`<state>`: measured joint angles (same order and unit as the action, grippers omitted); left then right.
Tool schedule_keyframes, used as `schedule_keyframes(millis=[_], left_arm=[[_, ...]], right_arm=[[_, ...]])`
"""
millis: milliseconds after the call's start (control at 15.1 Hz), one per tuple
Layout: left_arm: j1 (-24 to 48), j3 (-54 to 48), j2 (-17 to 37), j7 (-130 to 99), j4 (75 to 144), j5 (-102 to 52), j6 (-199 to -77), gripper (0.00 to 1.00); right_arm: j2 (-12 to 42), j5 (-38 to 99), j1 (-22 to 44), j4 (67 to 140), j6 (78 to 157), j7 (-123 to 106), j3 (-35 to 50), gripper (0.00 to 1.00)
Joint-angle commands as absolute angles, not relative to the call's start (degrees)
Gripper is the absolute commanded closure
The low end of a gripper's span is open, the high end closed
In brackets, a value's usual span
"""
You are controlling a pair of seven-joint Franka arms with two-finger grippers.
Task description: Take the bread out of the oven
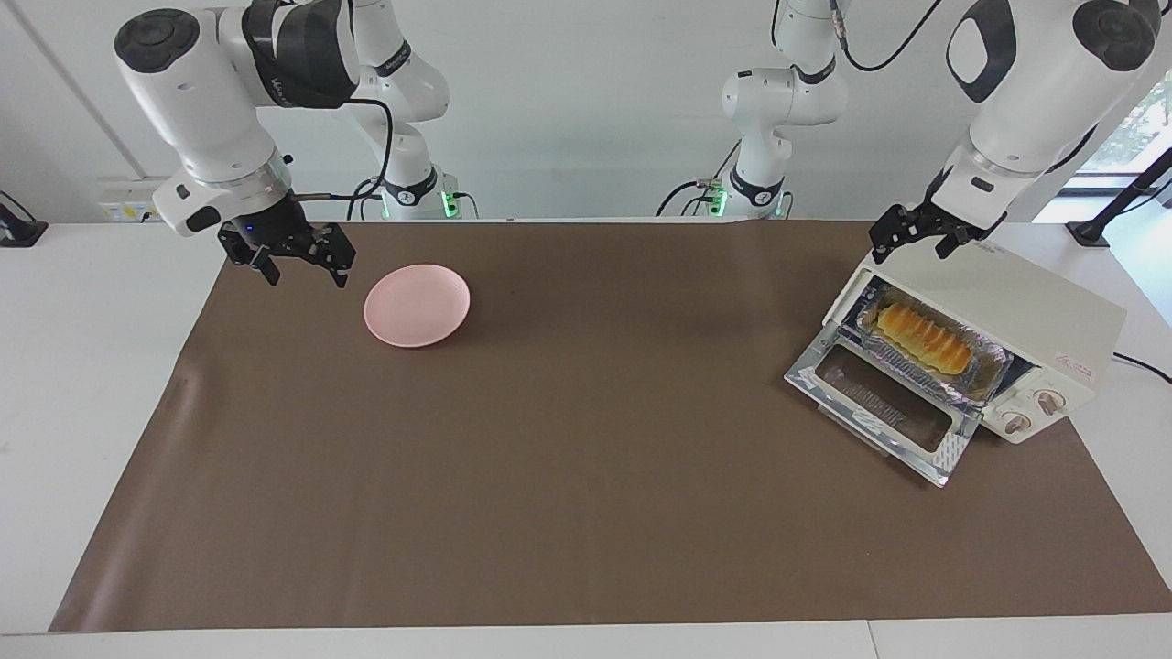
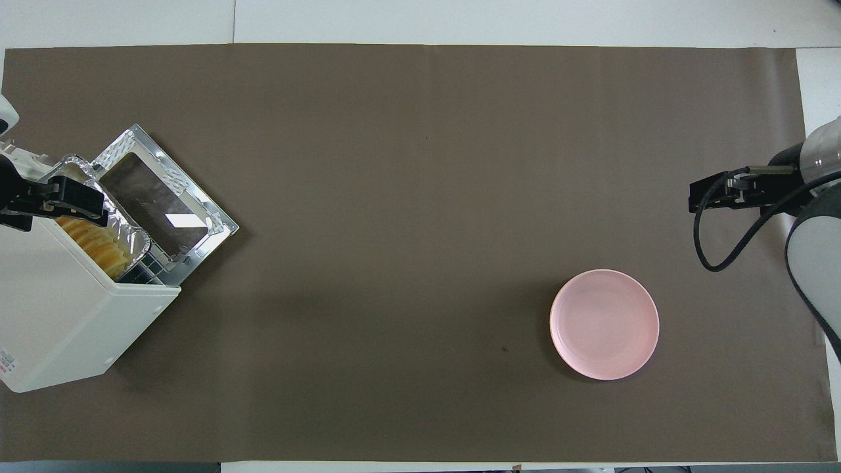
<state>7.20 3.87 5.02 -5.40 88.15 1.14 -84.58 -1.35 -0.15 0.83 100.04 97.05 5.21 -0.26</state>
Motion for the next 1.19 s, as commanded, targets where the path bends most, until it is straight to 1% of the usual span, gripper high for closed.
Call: schedule_keyframes(millis=[0,132,265,463,529,728,926,1125], left_arm=[[7.2,3.6,14.0,-12.9,79.3,3.7,-83.4,0.00],[7.8,3.5,17.9,-18.9,78.5,7.4,-84.6,0.00],[7.8,3.5,18.8,-20.6,78.7,7.7,-87.5,0.00],[8.2,3.5,21.9,-25.8,78.7,11.4,-89.8,0.00],[9.1,3.4,22.1,-27.8,79.2,13.5,-91.0,0.00],[8.9,3.5,22.1,-30.0,81.8,14.7,-94.0,0.00],[8.4,3.8,21.1,-33.9,88.0,15.4,-98.9,0.00],[8.5,4.5,20.0,-37.5,92.3,16.4,-102.2,0.00]], right_arm=[[-2.1,-1.1,0.1,100.4,96.4,3.6,0.3,0.00],[-2.1,-1.1,0.2,100.4,96.4,3.7,0.3,0.00],[-2.1,-1.1,0.2,100.4,96.3,3.7,0.3,0.00],[-2.1,-1.1,0.2,100.4,96.4,3.7,0.3,0.00],[-2.1,-1.1,0.2,100.4,96.3,3.7,0.3,0.00],[-2.1,-1.1,0.2,100.4,96.4,3.7,0.3,0.00],[-2.1,-1.1,0.2,100.4,96.4,3.7,0.3,0.00],[-2.1,-1.1,0.1,100.4,96.4,3.7,0.3,0.00]])
